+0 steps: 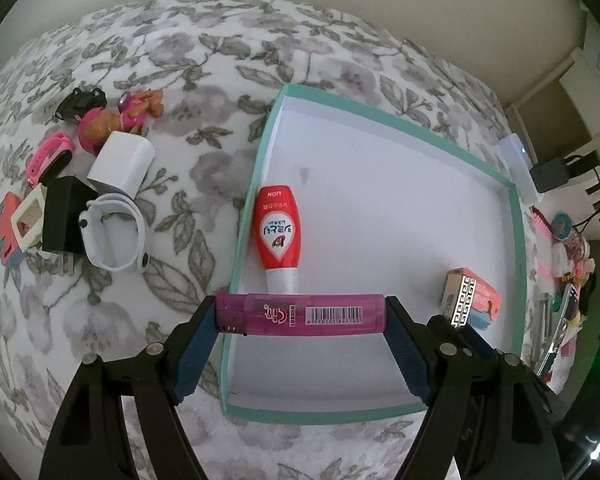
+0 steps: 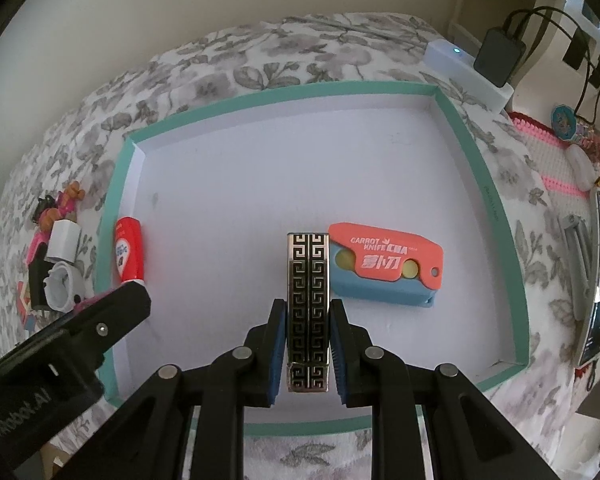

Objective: Organize rigid objects
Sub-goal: 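Lower the gold bar and purple lighter into the tray and open both tools, then move the left tool over the pink-blue case while the right tool moves over the white smartwatch, then close the left tool on the pink-blue case while the right tool grasps the white smartwatch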

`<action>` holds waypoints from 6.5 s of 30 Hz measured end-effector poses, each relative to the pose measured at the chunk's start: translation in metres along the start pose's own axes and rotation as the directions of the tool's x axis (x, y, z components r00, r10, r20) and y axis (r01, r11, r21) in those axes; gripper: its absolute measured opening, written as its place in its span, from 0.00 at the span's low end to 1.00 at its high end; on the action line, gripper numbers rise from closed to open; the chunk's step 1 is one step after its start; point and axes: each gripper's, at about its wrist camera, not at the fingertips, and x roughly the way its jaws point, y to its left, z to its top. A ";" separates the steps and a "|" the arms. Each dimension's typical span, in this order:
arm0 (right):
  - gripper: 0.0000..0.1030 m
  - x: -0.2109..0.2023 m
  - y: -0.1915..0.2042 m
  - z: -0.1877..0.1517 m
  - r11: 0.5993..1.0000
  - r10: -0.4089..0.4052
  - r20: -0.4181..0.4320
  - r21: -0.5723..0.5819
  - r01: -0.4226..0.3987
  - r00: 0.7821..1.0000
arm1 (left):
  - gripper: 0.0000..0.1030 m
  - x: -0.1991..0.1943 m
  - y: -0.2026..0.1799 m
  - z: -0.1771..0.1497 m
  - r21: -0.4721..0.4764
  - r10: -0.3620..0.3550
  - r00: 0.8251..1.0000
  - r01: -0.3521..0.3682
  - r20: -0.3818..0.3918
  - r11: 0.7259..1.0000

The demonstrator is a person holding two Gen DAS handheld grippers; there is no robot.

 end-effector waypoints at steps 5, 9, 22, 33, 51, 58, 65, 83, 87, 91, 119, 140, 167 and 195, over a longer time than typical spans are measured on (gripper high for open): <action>0.22 0.002 0.001 -0.001 1.000 -0.003 -0.007 -0.005 0.003 1.000 | 0.79 0.004 0.001 0.001 0.002 0.013 1.000 -0.013 -0.004 1.000; 0.22 0.007 0.001 -0.001 1.000 -0.006 -0.019 -0.011 0.006 1.000 | 0.79 0.005 0.000 0.000 0.006 0.017 1.000 -0.017 -0.003 1.000; 0.22 0.003 0.002 -0.001 1.000 -0.020 0.002 -0.021 0.020 1.000 | 0.86 -0.004 0.002 0.001 -0.005 0.023 0.999 -0.023 0.030 1.000; 0.23 -0.017 0.003 0.005 1.000 -0.026 0.087 -0.014 0.027 0.996 | 0.86 -0.029 0.009 0.004 -0.025 0.105 0.984 -0.102 0.145 0.994; 0.75 -0.015 0.013 0.006 0.997 -0.050 0.128 -0.043 0.056 0.991 | 0.91 -0.031 0.052 0.009 -0.142 0.304 0.936 -0.281 0.178 0.949; 0.86 -0.011 0.015 0.005 0.997 -0.050 0.126 -0.056 0.057 0.991 | 0.95 -0.028 0.060 0.009 -0.160 0.321 0.933 -0.296 0.162 0.942; 0.99 -0.011 0.016 0.005 0.996 -0.053 0.134 -0.063 0.062 0.990 | 0.95 -0.029 0.064 0.011 -0.176 0.322 0.934 -0.294 0.158 0.940; 1.00 -0.047 0.050 0.014 0.995 0.068 0.261 -0.086 -0.047 0.963 | 0.95 -0.087 0.132 0.031 -0.276 0.369 0.902 -0.305 0.222 0.912; 1.00 -0.059 0.079 0.018 0.984 0.135 0.288 -0.149 -0.095 0.948 | 0.95 -0.097 0.161 0.030 -0.301 0.383 0.895 -0.309 0.229 0.902; 1.00 -0.060 0.112 0.020 0.970 0.175 0.276 -0.212 -0.117 0.945 | 0.95 -0.088 0.196 0.024 -0.353 0.406 0.897 -0.328 0.176 0.876; 1.00 0.029 0.230 0.006 0.885 0.247 0.012 -0.410 -0.220 0.969 | 0.95 -0.013 0.280 0.027 -0.495 0.351 0.936 -0.293 0.025 0.818; 0.96 0.034 0.216 0.011 0.901 0.207 -0.001 -0.389 -0.191 0.978 | 0.86 -0.009 0.273 0.026 -0.462 0.357 0.934 -0.314 0.008 0.829; 0.84 0.043 0.239 -0.005 0.852 0.164 -0.026 -0.500 -0.154 0.986 | 0.73 -0.014 0.262 0.025 -0.441 0.343 0.939 -0.301 0.016 0.845; 0.50 0.044 0.239 -0.005 0.860 0.183 0.005 -0.486 -0.158 0.983 | 0.42 -0.015 0.253 0.031 -0.385 0.325 0.945 -0.286 0.040 0.878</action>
